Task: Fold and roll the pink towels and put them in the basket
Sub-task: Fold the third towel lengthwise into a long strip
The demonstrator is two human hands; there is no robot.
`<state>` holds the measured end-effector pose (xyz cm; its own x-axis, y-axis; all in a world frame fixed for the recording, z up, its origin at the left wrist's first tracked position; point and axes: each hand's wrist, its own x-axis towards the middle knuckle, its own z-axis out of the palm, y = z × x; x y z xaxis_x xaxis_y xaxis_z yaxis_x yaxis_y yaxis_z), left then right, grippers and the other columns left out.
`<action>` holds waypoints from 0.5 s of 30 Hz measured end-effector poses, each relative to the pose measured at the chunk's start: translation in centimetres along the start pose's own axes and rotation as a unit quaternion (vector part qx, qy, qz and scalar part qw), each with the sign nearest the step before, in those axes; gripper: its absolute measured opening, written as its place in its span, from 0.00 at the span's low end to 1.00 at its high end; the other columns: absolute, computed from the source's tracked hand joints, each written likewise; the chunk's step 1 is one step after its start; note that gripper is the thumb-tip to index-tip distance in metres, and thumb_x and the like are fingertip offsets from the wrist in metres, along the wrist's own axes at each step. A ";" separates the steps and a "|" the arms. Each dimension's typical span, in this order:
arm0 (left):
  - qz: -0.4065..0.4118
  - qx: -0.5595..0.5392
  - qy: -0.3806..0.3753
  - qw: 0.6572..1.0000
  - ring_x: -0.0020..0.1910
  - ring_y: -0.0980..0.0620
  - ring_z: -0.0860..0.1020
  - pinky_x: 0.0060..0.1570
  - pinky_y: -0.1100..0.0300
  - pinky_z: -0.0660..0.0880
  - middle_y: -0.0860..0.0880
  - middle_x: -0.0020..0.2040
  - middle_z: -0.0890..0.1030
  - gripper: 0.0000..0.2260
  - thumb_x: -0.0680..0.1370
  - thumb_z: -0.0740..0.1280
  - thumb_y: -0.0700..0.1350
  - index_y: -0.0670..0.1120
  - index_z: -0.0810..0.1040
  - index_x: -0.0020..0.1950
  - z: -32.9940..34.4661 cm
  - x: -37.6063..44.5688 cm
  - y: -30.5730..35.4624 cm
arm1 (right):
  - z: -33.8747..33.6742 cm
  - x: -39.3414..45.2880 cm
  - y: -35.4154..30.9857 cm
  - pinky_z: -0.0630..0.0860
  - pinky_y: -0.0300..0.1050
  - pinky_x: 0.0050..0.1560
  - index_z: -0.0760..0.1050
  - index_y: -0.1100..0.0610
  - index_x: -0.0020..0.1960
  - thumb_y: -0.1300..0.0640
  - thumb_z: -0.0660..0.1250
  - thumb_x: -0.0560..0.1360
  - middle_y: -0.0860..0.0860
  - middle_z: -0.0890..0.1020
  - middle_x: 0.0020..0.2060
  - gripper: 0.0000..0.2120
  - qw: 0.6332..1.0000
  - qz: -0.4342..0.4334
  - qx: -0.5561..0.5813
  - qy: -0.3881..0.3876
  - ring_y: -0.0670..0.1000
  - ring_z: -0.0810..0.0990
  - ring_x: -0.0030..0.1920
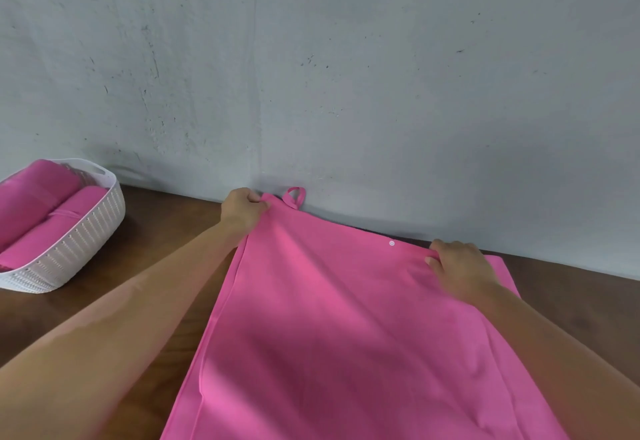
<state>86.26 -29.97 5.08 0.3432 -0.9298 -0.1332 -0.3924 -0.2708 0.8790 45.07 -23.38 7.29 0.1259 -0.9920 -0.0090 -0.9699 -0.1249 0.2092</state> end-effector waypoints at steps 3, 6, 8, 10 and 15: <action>0.030 -0.014 0.010 0.999 0.37 0.53 0.72 0.34 0.60 0.67 0.52 0.36 0.75 0.10 0.77 0.72 0.41 0.45 0.74 0.38 -0.5 -0.6 0.2 | -1.2 -1.2 0.5 0.68 0.47 0.52 0.74 0.55 0.61 0.50 0.57 0.83 0.52 0.83 0.49 0.13 1.000 0.006 -0.020 -0.016 0.55 0.79 0.51; 0.064 -0.042 0.026 0.997 0.39 0.55 0.76 0.40 0.60 0.70 0.53 0.38 0.79 0.08 0.76 0.74 0.42 0.43 0.78 0.40 -1.3 -2.1 0.6 | -1.9 -3.0 1.0 0.75 0.48 0.49 0.78 0.56 0.53 0.55 0.66 0.79 0.53 0.84 0.41 0.06 0.999 0.000 -0.041 0.029 0.56 0.82 0.44; 0.090 -0.049 0.021 0.994 0.40 0.54 0.79 0.43 0.59 0.73 0.50 0.39 0.82 0.08 0.74 0.76 0.42 0.42 0.79 0.40 -2.1 -3.7 0.8 | -1.2 -4.3 1.6 0.77 0.48 0.36 0.81 0.56 0.47 0.63 0.75 0.68 0.51 0.80 0.28 0.09 0.996 0.000 -0.040 0.080 0.57 0.80 0.29; 0.123 -0.042 0.006 0.992 0.40 0.54 0.81 0.43 0.59 0.76 0.49 0.39 0.84 0.08 0.73 0.77 0.42 0.42 0.80 0.39 -2.7 -5.9 0.6 | -0.2 -5.8 1.9 0.75 0.47 0.31 0.80 0.55 0.41 0.69 0.75 0.65 0.49 0.77 0.25 0.11 0.994 -0.007 -0.038 0.098 0.55 0.77 0.25; 0.250 0.004 -0.023 0.968 0.37 0.53 0.79 0.41 0.61 0.76 0.52 0.37 0.81 0.10 0.71 0.78 0.38 0.46 0.79 0.36 -3.5 -12.8 -1.9 | 1.6 -12.4 0.8 0.73 0.49 0.30 0.77 0.57 0.37 0.73 0.70 0.65 0.51 0.76 0.26 0.12 0.981 -0.077 -0.006 0.179 0.57 0.75 0.25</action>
<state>85.56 -16.67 6.74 0.0704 -0.9552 0.2875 -0.5064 0.2141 0.8353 42.38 -11.23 6.04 0.3383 -0.8914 0.3015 -0.9313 -0.2711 0.2433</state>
